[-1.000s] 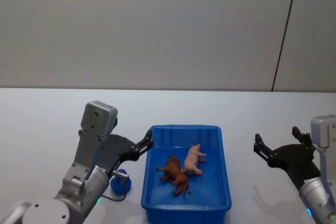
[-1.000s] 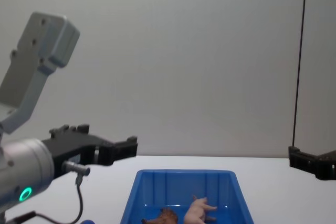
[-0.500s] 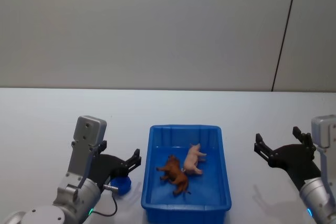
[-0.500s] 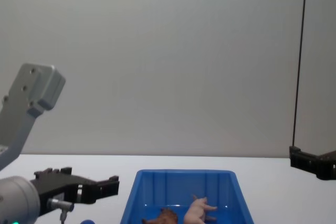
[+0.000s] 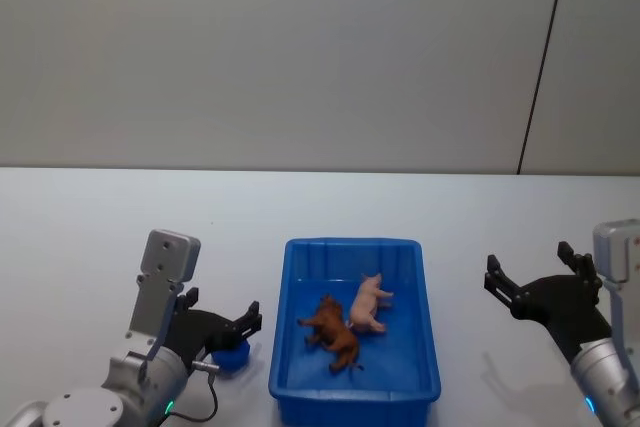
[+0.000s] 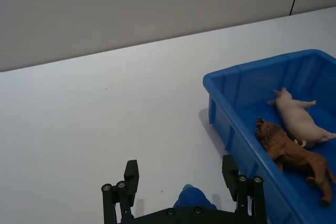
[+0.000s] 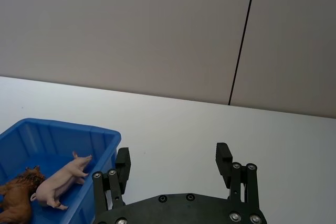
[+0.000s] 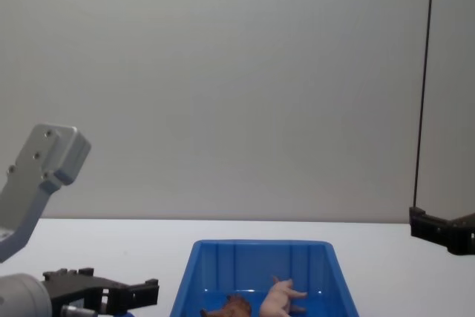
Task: Pick up the two dolls from the table and place them into the box.
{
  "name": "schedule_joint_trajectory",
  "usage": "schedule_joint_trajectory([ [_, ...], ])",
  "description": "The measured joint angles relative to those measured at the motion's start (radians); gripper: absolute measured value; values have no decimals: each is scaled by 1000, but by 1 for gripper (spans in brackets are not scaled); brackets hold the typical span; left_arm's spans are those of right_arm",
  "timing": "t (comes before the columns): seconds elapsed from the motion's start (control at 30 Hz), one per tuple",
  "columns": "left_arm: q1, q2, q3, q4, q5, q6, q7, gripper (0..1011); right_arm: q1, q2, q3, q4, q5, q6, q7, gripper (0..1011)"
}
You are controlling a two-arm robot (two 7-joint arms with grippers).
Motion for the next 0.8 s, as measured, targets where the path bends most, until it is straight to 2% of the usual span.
schedule_joint_trajectory([
  [0.6, -22, -15, -6, 56, -12, 69, -48, 994, 0, 0, 0, 0, 0, 0, 0, 1001],
  [0.77, -19, -15, -7, 59, -17, 81, -54, 881, 0, 0, 0, 0, 0, 0, 0, 1001],
  [0.8, -17, -15, -7, 59, -18, 84, -54, 833, 0, 0, 0, 0, 0, 0, 0, 1001],
])
